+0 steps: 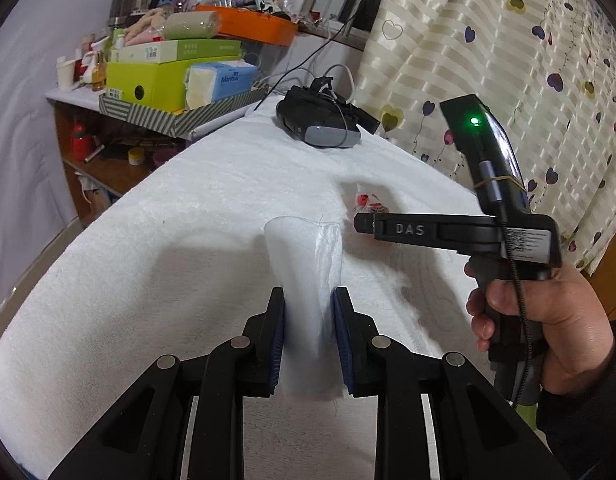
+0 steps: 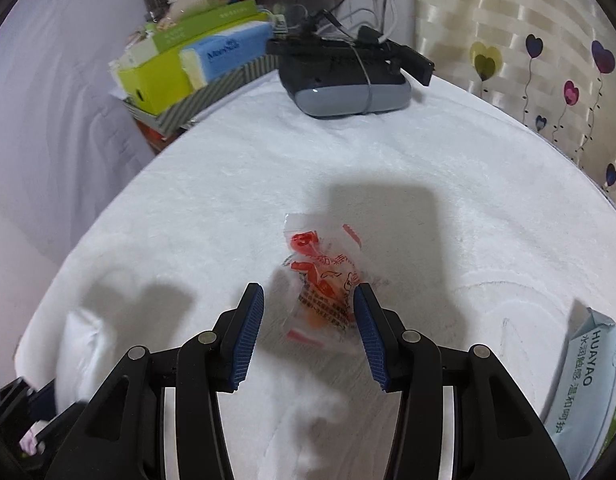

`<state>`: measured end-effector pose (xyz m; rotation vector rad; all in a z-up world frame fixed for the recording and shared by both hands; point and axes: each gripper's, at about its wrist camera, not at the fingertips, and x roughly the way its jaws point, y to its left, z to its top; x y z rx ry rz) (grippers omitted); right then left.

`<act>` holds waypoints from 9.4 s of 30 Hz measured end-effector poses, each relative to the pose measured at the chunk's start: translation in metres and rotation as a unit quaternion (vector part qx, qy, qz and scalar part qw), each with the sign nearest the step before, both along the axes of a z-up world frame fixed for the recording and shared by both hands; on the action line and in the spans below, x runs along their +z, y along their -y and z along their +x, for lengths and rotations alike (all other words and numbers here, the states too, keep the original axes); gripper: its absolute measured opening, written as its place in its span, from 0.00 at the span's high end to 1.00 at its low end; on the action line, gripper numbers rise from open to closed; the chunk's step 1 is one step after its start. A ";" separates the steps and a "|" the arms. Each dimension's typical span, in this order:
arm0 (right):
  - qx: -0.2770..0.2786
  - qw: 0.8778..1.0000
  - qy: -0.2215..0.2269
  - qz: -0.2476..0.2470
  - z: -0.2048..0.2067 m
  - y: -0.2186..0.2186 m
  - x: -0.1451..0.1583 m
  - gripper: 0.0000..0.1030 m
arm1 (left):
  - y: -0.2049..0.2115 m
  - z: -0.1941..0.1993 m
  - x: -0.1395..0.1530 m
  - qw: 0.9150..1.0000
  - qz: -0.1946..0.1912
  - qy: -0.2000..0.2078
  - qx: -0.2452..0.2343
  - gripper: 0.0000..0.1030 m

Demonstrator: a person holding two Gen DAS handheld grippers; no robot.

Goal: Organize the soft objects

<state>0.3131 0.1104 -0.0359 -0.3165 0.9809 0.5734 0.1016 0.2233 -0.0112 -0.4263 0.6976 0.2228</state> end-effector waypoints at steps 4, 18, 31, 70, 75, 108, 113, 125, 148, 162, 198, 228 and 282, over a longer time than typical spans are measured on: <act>-0.004 1.000 0.018 -0.022 0.000 -0.002 0.001 0.68 | 0.001 0.000 0.000 1.000 -0.002 0.000 -0.002 0.78; 0.034 0.997 0.050 0.049 -0.090 0.051 0.056 0.76 | 0.032 -0.028 0.021 1.000 0.014 0.017 -0.007 0.78; 0.040 0.988 0.066 0.132 -0.182 0.130 0.082 0.76 | 0.091 -0.064 0.043 0.997 0.022 0.042 -0.054 0.78; -0.101 0.967 0.099 0.211 -0.235 0.322 0.090 0.76 | 0.266 -0.040 0.071 0.966 0.044 0.056 -0.248 0.78; -0.121 0.964 0.101 0.214 -0.229 0.341 0.088 0.76 | 0.282 -0.026 0.073 0.962 0.045 0.054 -0.265 0.78; -0.200 0.959 0.105 0.172 -0.127 0.402 0.075 0.76 | 0.312 0.042 0.079 0.958 0.039 0.043 -0.282 0.78; -0.197 0.965 0.096 0.141 -0.101 0.394 0.064 0.76 | 0.310 0.048 0.079 0.959 0.041 0.041 -0.277 0.78; -0.190 0.969 0.084 0.136 -0.086 0.393 0.050 0.54 | 0.314 0.058 0.081 0.959 0.047 0.038 -0.277 0.78; -0.243 0.941 0.104 0.211 -0.132 0.451 0.064 0.54 | 0.377 0.109 0.073 0.946 0.067 0.004 -0.318 0.78; -0.262 0.935 0.100 0.215 -0.139 0.471 0.059 0.54 | 0.409 0.143 0.045 0.943 0.058 -0.035 -0.327 0.76; -0.242 0.945 0.131 0.175 -0.216 0.433 0.081 0.54 | 0.361 0.014 0.080 0.944 0.080 0.044 -0.318 0.62; -0.178 0.971 0.123 0.104 -0.277 0.351 0.053 0.54 | 0.314 -0.066 0.041 0.964 0.118 0.008 -0.238 0.62; -0.184 0.974 0.096 0.091 -0.266 0.347 0.034 0.54 | 0.322 -0.055 0.013 0.962 0.129 -0.032 -0.239 0.62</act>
